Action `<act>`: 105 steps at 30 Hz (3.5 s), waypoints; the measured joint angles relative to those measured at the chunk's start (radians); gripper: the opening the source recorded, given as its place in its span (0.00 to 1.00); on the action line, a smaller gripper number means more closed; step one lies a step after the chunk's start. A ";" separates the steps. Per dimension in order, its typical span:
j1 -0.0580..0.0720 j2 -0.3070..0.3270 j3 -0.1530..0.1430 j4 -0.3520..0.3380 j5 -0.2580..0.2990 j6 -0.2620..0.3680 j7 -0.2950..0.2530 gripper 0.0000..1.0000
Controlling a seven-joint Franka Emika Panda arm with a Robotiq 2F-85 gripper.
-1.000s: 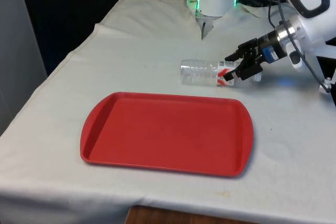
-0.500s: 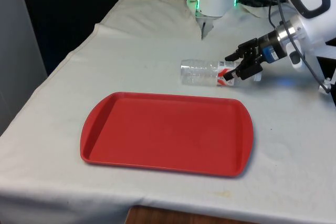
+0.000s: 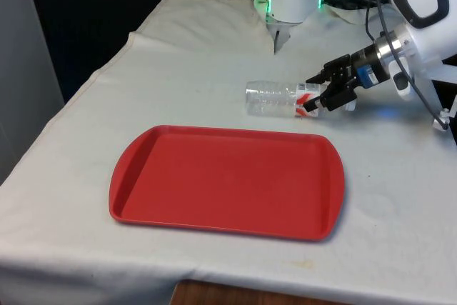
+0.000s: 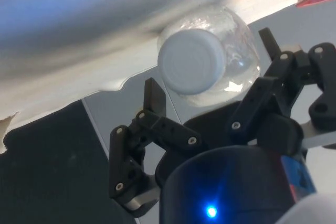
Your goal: Place the bottle upright on the tray.
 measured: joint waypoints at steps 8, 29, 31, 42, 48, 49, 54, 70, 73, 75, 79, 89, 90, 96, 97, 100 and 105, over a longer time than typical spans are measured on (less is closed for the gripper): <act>0.000 0.000 0.000 0.000 0.000 -0.002 0.000 1.00; 0.000 -0.002 0.001 0.000 0.000 -0.009 -0.001 0.41; 0.000 -0.003 0.001 0.000 0.000 -0.010 -0.001 0.37; -0.003 -0.004 0.002 0.007 0.000 -0.016 -0.003 0.33; -0.005 -0.022 0.002 0.006 0.008 -0.016 -0.014 0.33; -0.006 -0.027 0.002 0.005 0.010 -0.016 -0.018 0.33; -0.008 -0.049 0.004 -0.003 0.020 -0.016 -0.027 0.33; -0.013 -0.096 0.007 -0.011 0.043 -0.016 -0.049 0.33; -0.013 -0.104 0.007 -0.011 0.047 -0.016 -0.053 0.33; -0.013 -0.110 0.008 -0.011 0.050 -0.016 -0.057 0.33; -0.014 -0.123 0.008 -0.012 0.055 -0.017 -0.064 0.33; -0.015 -0.152 0.008 -0.017 0.065 -0.021 -0.079 0.33; -0.015 -0.155 0.008 -0.018 0.066 -0.021 -0.081 0.33; -0.015 -0.178 0.008 -0.019 0.076 -0.027 -0.094 0.33; -0.015 -0.178 0.008 -0.019 0.076 -0.027 -0.094 0.33; -0.015 -0.191 0.008 -0.020 0.079 -0.030 -0.101 0.33; -0.015 -0.203 0.009 -0.020 0.083 -0.034 -0.107 0.33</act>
